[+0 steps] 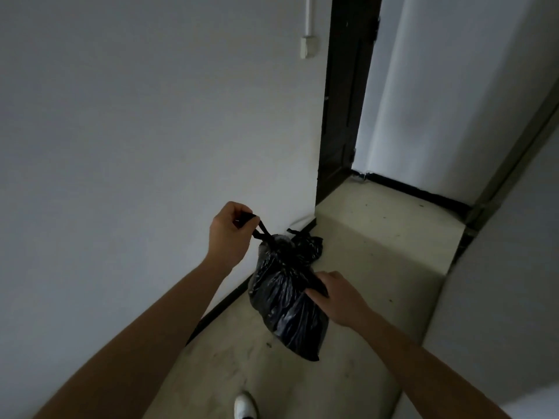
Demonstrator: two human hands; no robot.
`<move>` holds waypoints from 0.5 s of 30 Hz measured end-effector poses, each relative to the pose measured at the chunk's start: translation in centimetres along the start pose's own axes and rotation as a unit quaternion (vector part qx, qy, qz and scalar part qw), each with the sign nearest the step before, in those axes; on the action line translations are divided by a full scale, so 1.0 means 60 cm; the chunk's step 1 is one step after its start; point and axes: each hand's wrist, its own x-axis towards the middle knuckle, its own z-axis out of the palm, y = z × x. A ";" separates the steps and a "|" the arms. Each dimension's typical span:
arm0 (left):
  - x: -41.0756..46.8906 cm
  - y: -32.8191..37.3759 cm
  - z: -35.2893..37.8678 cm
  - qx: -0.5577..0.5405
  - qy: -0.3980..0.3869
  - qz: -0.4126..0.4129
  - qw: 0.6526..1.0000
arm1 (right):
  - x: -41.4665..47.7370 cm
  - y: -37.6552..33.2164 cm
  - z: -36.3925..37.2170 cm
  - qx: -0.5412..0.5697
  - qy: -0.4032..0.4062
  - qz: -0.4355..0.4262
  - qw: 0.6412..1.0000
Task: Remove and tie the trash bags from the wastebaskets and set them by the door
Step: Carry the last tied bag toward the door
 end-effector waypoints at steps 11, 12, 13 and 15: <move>0.407 -0.167 0.093 -0.001 -0.072 -0.036 0.997 | 0.422 0.075 -0.008 -0.075 -0.006 0.050 0.996; 0.441 -0.173 0.104 -0.005 -0.068 -0.043 0.997 | 0.454 0.075 -0.018 -0.070 -0.002 0.051 0.996; 0.472 -0.180 0.118 -0.003 -0.063 -0.052 0.997 | 0.484 0.076 -0.025 -0.061 0.006 0.052 0.997; 0.510 -0.192 0.137 0.007 -0.053 -0.063 0.997 | 0.522 0.078 -0.031 -0.058 0.015 0.053 0.997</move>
